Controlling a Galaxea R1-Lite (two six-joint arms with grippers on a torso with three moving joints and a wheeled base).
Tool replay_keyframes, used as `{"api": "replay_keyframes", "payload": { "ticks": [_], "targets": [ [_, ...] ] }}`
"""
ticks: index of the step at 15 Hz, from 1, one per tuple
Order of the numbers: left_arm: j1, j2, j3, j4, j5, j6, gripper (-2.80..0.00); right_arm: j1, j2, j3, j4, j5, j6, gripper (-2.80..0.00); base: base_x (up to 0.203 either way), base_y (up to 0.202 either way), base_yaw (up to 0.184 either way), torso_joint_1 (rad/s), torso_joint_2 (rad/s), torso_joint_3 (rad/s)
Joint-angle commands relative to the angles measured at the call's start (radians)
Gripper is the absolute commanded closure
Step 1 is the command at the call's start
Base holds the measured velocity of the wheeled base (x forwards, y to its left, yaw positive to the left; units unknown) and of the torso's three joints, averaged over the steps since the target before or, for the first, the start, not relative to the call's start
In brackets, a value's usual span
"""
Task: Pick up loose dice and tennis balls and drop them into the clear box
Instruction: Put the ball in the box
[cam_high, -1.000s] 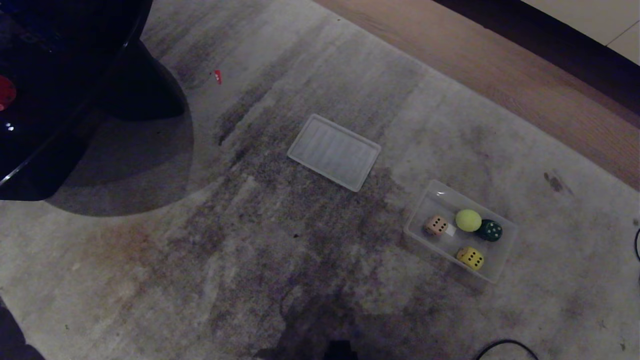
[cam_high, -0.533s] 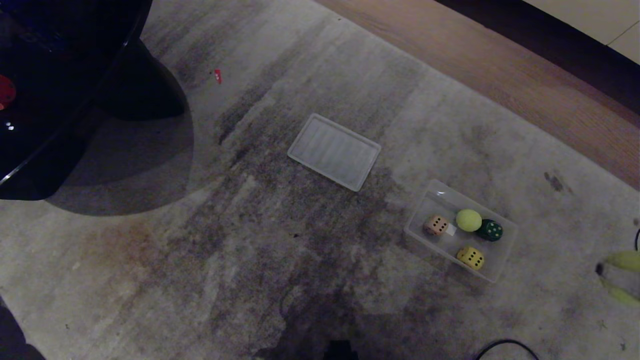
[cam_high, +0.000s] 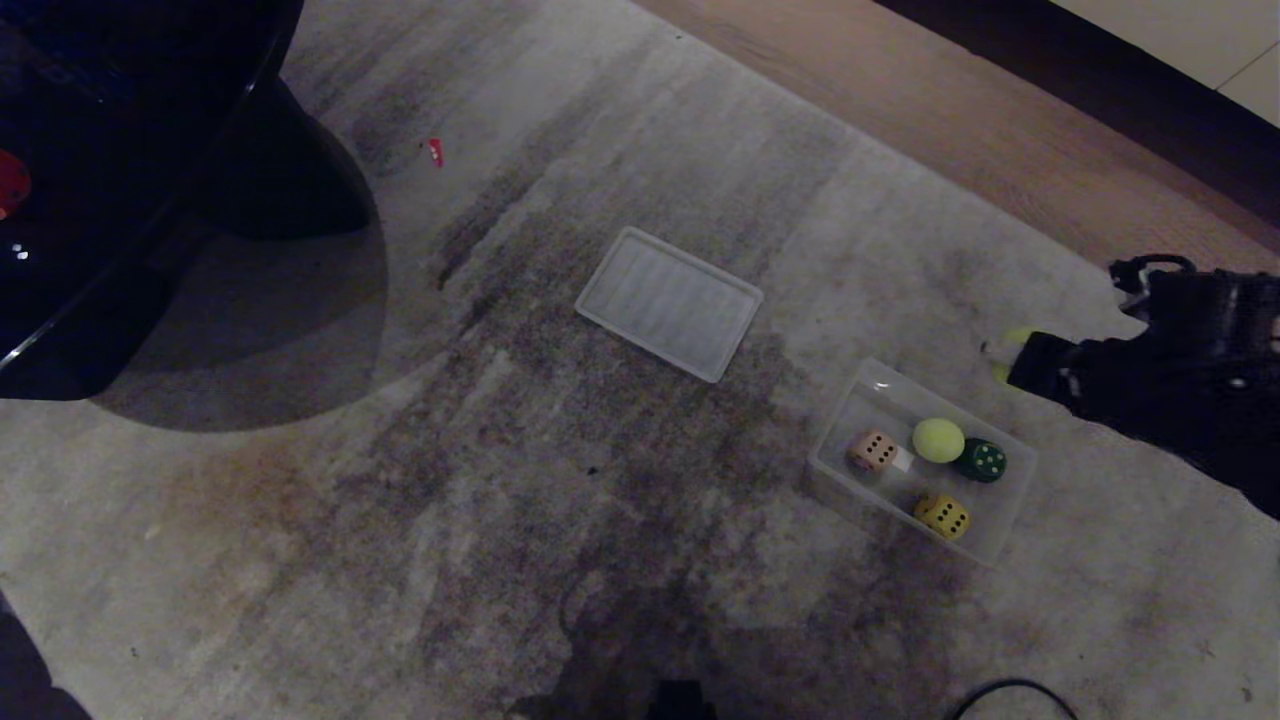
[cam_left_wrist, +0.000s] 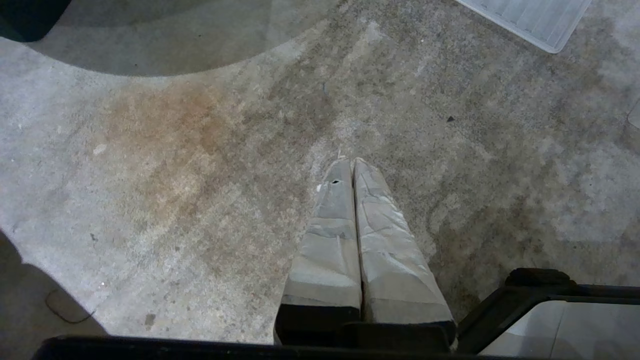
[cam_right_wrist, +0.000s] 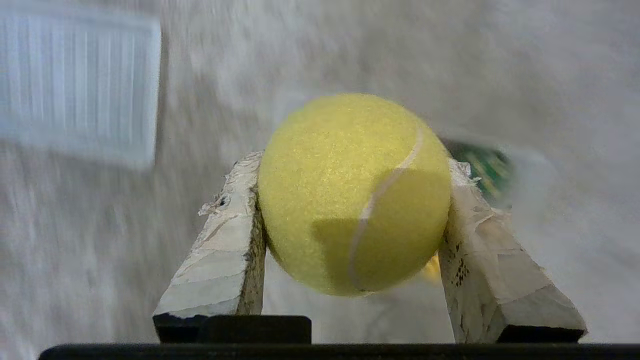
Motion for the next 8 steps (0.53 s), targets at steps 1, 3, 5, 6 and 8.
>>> {"api": "replay_keyframes", "payload": {
  "ticks": [1,3,5,6,8],
  "targets": [
    [0.000,0.001,0.002,0.000,0.001,0.000,0.00,0.001,0.246,-0.122,-0.028,0.010,0.040,0.00,0.000,0.000,0.000,0.000,0.00,0.000],
    [0.000,0.001,0.002,0.000,0.001,0.000,0.00,0.005,0.312,-0.154,-0.036,0.046,0.102,0.00,0.000,0.000,0.000,0.000,0.00,0.000],
    [0.000,0.001,0.002,0.000,0.001,0.000,0.00,0.007,0.351,-0.175,-0.039,0.073,0.117,0.00,0.000,0.000,0.000,0.000,0.00,0.000],
    [0.000,0.001,0.002,0.000,0.001,0.000,0.00,0.007,0.366,-0.190,-0.039,0.074,0.127,0.00,0.000,0.000,0.000,0.000,0.00,0.000],
    [0.000,0.001,0.002,0.000,0.001,0.000,0.00,0.007,0.381,-0.206,-0.069,0.078,0.167,0.00,0.000,0.000,0.000,0.000,0.00,0.000]
  ]
}}
